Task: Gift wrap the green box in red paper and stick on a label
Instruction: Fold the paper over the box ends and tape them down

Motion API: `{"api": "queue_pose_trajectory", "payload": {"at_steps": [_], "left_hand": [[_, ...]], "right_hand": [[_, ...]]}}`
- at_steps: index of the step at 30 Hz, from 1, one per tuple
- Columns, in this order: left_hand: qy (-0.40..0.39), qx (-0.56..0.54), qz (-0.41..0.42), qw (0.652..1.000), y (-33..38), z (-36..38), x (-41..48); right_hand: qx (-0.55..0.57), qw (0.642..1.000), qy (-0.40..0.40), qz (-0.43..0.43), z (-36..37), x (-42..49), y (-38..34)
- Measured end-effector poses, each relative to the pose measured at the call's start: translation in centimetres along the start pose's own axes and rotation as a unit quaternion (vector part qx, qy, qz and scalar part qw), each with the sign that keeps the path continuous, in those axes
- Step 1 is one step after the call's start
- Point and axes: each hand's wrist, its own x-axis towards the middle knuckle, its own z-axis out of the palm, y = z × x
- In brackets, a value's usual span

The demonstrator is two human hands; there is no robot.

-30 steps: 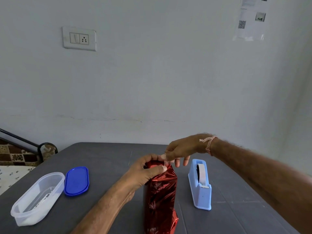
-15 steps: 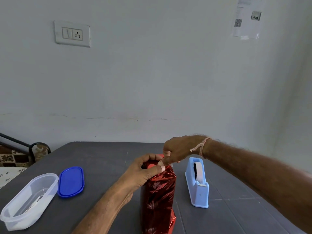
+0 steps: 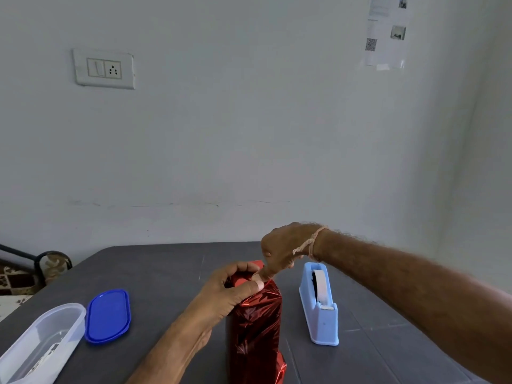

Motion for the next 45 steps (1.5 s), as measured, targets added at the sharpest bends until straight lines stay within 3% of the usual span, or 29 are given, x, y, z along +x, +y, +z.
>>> {"api": "queue_pose_trajectory", "payload": {"at_steps": [6,9,14,20,26,32,39,45], "left_hand": [[-0.002,-0.007,0.002,1.000,0.0,-0.2,-0.2],[-0.007,-0.021,0.006,1.000,0.0,-0.3,-0.4],[-0.006,-0.031,0.009,0.999,-0.2,-0.3,-0.6],[0.007,-0.023,0.003,1.000,-0.5,-0.6,-0.5],[0.007,-0.019,-0.009,1.000,-0.7,-0.6,-0.6],[0.004,-0.015,-0.007,1.000,-0.6,-0.7,-0.7],[0.006,-0.020,-0.005,1.000,-0.9,-0.8,-0.6],[0.006,-0.018,-0.005,1.000,-0.9,-0.6,-0.4]], "right_hand": [[0.228,0.971,-0.068,-0.011,1.9,0.7,1.6],[0.405,0.911,-0.070,0.004,4.0,0.3,1.9],[0.570,0.818,-0.072,-0.025,7.9,-0.3,1.5],[0.677,0.733,-0.032,-0.061,10.6,-0.9,1.2],[0.747,0.659,-0.047,-0.076,12.9,-0.2,0.5],[0.771,0.632,-0.032,-0.073,14.2,0.6,-0.5],[0.770,0.634,-0.004,-0.072,15.6,0.5,-0.1],[0.752,0.658,-0.002,-0.040,14.1,0.5,-0.6]]}}
